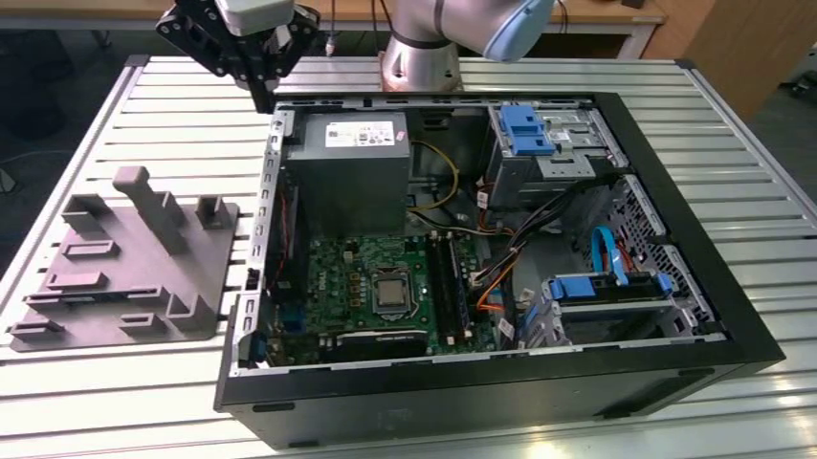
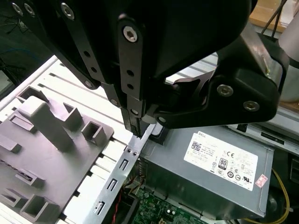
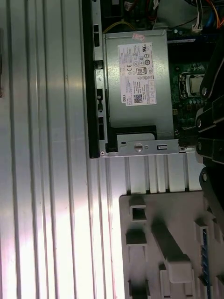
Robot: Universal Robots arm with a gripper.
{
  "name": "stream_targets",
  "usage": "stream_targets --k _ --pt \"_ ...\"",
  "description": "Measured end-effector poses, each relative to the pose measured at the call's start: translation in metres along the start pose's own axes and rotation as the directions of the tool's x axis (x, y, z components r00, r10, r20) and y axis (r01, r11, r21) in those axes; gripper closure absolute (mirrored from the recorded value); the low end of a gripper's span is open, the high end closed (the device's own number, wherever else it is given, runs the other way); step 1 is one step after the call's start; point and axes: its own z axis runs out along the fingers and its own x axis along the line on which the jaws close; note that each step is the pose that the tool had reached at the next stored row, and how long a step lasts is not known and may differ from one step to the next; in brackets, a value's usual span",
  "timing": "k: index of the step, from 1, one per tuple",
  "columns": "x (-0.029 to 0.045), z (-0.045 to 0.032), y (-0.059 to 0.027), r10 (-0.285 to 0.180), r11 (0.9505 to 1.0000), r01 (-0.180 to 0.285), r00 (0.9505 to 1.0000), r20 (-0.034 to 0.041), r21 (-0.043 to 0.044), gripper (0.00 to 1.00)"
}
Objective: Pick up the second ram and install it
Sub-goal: 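Reach for the second ram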
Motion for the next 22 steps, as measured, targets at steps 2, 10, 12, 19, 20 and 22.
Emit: stream_targets --k 2,10,12,19,20,22 --pt "0.0029 0.0000 -0.0001 0.000 1.0000 0.000 1.0000 0.0001 -0.0001 0.89" --pt "0.0137 -0.0002 -0.0004 0.000 1.0000 0.000 1.0000 0.0003 -0.0001 0.89" --pt "0.0159 -0.0002 -0.0005 0.000 1.0000 0.000 1.0000 0.0003 -0.0001 0.89" --pt "0.0256 -0.0001 -0.0010 0.000 1.0000 0.000 1.0000 0.0003 -0.0001 0.89" --pt "0.0271 -0.0001 -0.0012 0.000 1.0000 0.000 1.0000 0.0003 -0.0001 0.89" --pt "0.0304 -0.0002 -0.0014 0.000 1.0000 0.000 1.0000 0.0003 0.0000 0.89"
